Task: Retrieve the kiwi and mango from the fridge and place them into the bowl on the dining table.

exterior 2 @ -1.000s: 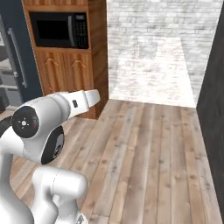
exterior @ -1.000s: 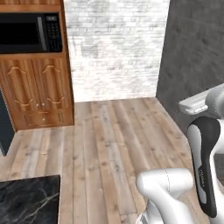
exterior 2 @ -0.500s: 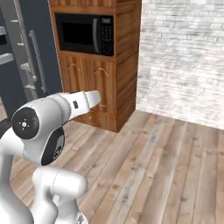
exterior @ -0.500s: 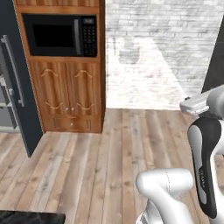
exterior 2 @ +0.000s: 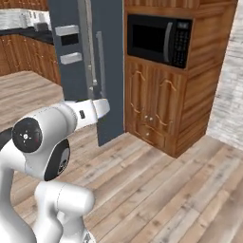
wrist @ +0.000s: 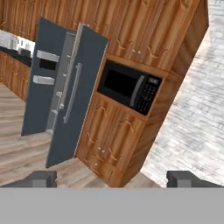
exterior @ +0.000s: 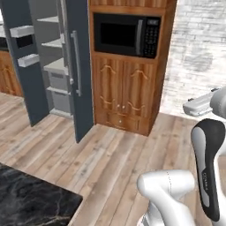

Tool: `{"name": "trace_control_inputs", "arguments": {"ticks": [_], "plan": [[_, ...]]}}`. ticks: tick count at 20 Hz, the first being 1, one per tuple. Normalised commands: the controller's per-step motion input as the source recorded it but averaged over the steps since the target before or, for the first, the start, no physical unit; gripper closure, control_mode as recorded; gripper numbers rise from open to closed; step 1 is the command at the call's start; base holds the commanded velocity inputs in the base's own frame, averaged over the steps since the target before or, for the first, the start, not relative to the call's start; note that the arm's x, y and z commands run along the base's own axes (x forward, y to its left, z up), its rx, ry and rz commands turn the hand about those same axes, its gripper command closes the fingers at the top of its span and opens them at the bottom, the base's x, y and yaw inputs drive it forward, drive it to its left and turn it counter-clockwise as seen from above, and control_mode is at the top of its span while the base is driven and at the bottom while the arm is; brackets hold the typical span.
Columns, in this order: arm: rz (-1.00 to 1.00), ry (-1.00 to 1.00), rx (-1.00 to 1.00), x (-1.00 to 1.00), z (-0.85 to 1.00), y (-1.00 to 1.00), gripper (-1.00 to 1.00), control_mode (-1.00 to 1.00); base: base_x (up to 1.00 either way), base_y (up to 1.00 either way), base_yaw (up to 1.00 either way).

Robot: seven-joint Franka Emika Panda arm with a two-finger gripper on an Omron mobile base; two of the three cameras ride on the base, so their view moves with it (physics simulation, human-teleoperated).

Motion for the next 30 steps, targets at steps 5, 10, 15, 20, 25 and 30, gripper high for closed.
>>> {"name": "trace_control_inputs", "arguments": {"ticks": [5,10,15,20,25,30], "plan": [[0.00,0.00,0.00,0.00,0.00,0.00,-1.00,1.00,0.71,0.01,0.59],[0.00,0.00,0.00,0.00,0.00,0.00,-1.00,1.00,0.82,0.00,0.50],[0.00,0.00,0.00,0.00,0.00,0.00,-1.00,1.00,0.93,-0.10,0.34],[0.00,0.00,0.00,0.00,0.00,0.00,-1.00,1.00,0.74,0.00,0.29],[0.00,0.00,0.00,0.00,0.00,0.00,-1.00,1.00,0.86,0.00,0.24],[0.00,0.00,0.00,0.00,0.00,0.00,-1.00,1.00,0.92,0.00,0.18]]}}
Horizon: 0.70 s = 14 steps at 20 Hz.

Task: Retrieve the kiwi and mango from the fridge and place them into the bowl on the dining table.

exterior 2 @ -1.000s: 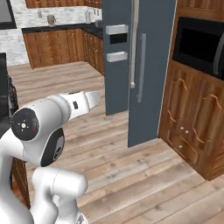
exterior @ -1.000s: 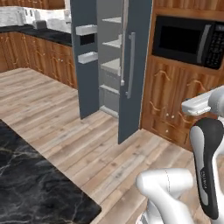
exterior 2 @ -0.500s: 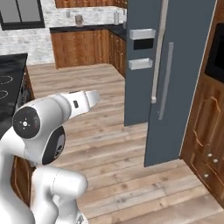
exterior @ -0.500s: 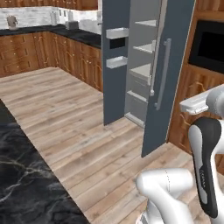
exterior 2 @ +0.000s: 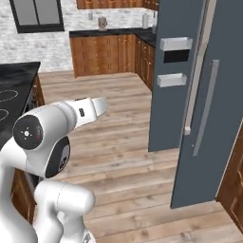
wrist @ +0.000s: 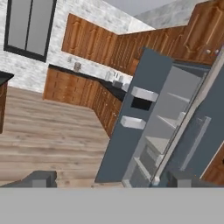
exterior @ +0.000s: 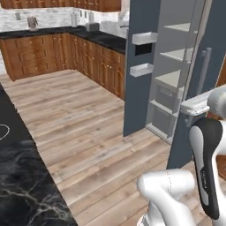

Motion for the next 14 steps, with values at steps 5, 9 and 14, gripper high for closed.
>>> {"name": "trace_control_inputs", "arguments": {"ticks": [5,9,14], "plan": [[0.00,0.00,0.00,0.00,0.00,0.00,-1.00,1.00,0.90,0.00,0.12],[0.00,0.00,0.00,0.00,0.00,0.00,-1.00,1.00,0.64,0.00,0.02],[0.00,0.00,0.00,0.00,0.00,0.00,-1.00,1.00,0.32,-0.07,-0.04]]}}
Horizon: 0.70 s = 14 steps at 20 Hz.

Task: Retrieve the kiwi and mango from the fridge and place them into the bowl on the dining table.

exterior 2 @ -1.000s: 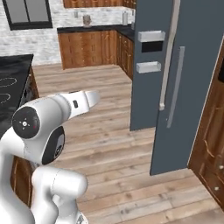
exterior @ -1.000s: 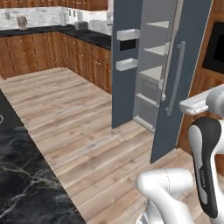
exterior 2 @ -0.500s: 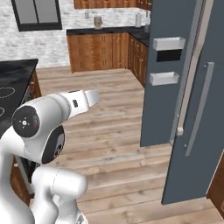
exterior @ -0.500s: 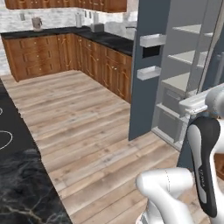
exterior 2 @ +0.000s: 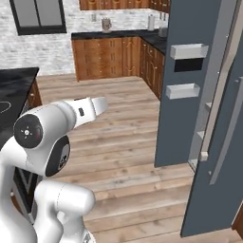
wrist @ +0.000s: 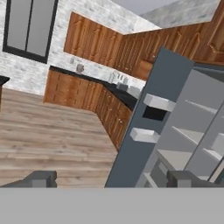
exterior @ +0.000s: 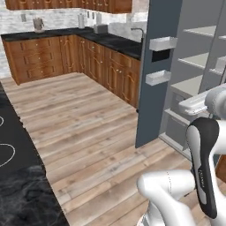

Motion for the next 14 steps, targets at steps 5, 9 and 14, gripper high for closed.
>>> {"name": "trace_control_inputs", "arguments": {"ticks": [5,9,14], "plan": [[0.00,0.00,0.00,0.00,0.00,0.00,-1.00,1.00,0.42,-0.02,-0.01],[0.00,0.00,0.00,0.00,0.00,0.00,-1.00,1.00,0.66,0.00,-0.02],[0.00,0.00,0.00,0.00,0.00,0.00,-1.00,1.00,0.53,-0.13,-0.02]]}}
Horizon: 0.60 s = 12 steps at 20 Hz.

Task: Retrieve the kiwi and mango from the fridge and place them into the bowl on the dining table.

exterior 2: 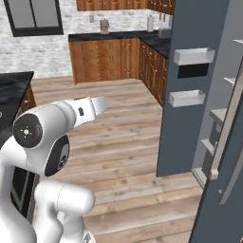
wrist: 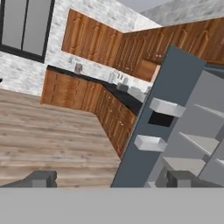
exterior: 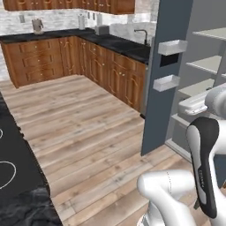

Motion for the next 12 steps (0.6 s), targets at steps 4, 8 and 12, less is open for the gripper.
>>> {"name": "trace_control_inputs", "arguments": {"ticks": [4,8,12], "plan": [[0.00,0.00,0.00,0.00,0.00,0.00,-1.00,1.00,0.19,-0.30,-0.11],[0.00,0.00,0.00,0.00,0.00,0.00,-1.00,1.00,0.14,-0.34,-0.16],[0.00,0.00,0.00,0.00,0.00,0.00,-1.00,1.00,0.26,-0.23,-0.21]]}}
